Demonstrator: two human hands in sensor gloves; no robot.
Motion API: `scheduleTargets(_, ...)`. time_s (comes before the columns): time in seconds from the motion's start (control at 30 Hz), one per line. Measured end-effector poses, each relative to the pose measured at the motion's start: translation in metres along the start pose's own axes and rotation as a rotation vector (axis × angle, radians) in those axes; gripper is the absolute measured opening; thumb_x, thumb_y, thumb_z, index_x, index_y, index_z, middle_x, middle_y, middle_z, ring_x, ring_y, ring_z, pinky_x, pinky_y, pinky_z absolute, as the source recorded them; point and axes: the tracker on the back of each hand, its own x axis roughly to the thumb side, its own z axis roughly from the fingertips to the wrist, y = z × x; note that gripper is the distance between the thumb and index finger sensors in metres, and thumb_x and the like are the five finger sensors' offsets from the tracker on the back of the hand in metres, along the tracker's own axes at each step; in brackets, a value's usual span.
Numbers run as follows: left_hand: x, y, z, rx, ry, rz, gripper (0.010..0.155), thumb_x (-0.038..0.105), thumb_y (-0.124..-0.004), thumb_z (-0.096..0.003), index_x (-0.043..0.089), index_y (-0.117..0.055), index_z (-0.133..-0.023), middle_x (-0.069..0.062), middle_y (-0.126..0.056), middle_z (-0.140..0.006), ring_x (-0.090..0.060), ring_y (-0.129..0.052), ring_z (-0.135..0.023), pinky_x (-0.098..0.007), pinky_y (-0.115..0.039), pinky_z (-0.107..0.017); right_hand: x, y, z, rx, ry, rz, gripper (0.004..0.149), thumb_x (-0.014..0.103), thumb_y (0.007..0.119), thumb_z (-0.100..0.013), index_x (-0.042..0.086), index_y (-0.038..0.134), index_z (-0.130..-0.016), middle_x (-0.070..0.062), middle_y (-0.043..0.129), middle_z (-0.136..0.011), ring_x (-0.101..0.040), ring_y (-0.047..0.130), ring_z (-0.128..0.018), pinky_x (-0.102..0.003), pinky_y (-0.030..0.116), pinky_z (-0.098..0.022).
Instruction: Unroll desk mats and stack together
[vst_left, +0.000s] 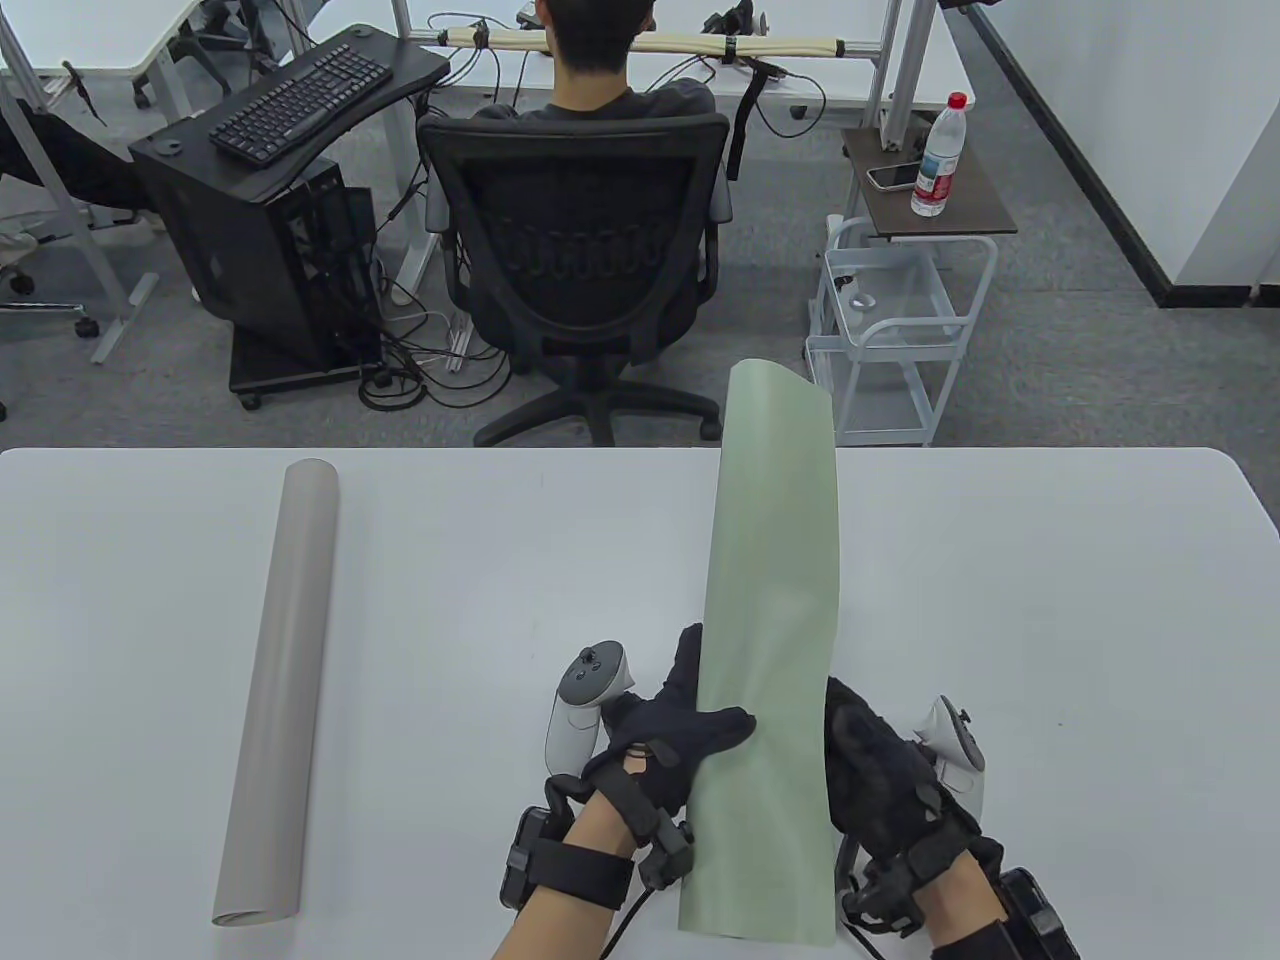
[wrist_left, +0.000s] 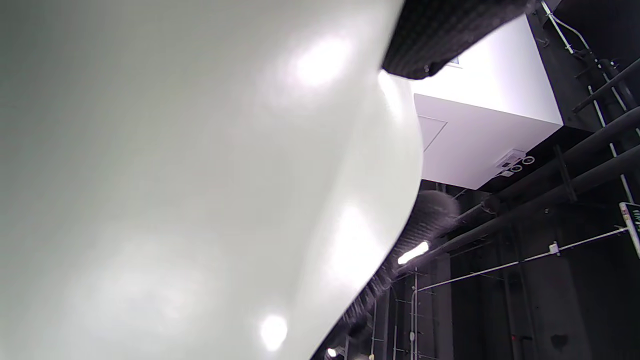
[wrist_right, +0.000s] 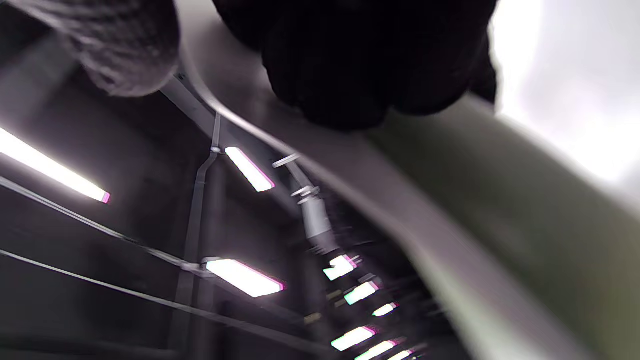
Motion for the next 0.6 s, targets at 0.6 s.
scheduleTargets(0.6,-0.015,0.001,0.0,-0.044,-0.167,0.325,0.08,0.033,-0.062,-0.0503,0.034,0.003,-0.097,-0.009,0.001,-0.113,-0.05,-0.048,-0.103,-0.064,-0.055,-0.074,0.015,-0.016,0.01,-0.247,0.076,0.374,0.052,0.028,0.073,-0.051,0.029,0.058,-0.101,-0.001,0.092,-0.075,-0.019,0.1,-0.043,-0.037,0.089,-0.038)
